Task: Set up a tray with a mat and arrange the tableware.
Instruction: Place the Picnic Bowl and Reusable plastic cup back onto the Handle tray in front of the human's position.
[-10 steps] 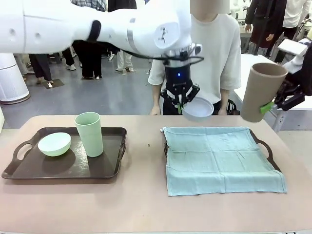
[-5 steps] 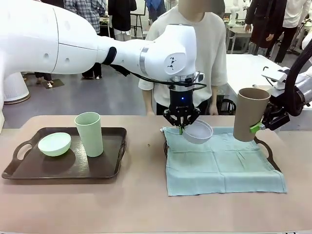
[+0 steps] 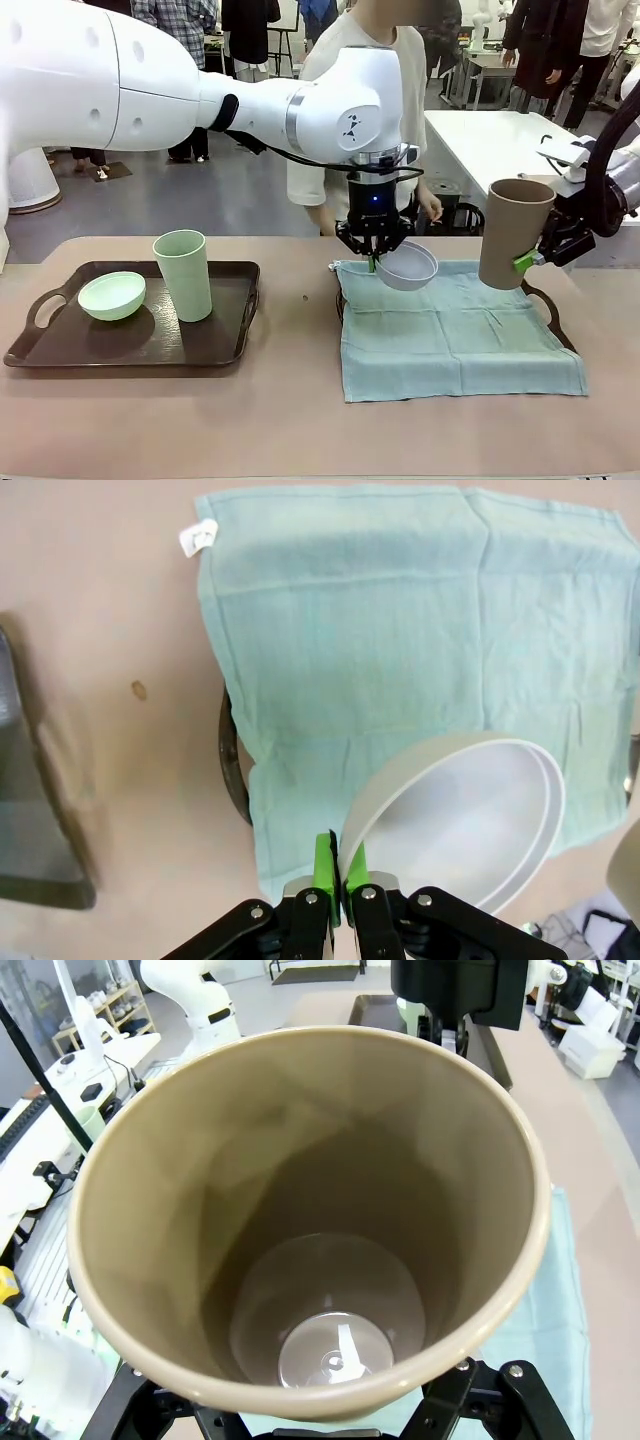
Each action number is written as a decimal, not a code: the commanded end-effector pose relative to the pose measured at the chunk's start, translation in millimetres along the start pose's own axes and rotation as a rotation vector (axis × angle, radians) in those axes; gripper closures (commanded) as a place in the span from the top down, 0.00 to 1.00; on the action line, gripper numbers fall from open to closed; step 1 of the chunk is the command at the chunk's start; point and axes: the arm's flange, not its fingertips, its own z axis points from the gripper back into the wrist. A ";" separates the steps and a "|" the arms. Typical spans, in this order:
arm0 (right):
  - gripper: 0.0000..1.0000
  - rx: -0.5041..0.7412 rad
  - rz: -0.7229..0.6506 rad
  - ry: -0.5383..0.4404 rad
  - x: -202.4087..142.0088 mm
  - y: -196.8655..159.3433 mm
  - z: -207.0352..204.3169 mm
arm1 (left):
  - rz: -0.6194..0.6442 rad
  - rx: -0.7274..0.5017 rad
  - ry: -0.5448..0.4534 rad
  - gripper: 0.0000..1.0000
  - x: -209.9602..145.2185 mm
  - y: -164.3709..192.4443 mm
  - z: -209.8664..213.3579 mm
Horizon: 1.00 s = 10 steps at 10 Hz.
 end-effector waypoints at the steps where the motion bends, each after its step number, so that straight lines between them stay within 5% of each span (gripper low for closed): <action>1: 0.81 -0.019 0.047 -0.019 -12.6 -7.3 -10.4 | -0.001 -0.023 0.013 0.04 0.8 -0.7 -11.6; 4: 0.81 -0.067 0.131 -0.010 -26.0 -13.4 -21.0 | -0.022 -0.155 0.048 0.04 3.2 -0.6 -29.9; 10: 0.81 -0.052 0.113 0.003 -59.6 -24.8 -37.5 | -0.010 -0.117 0.019 0.04 8.4 -1.7 -57.9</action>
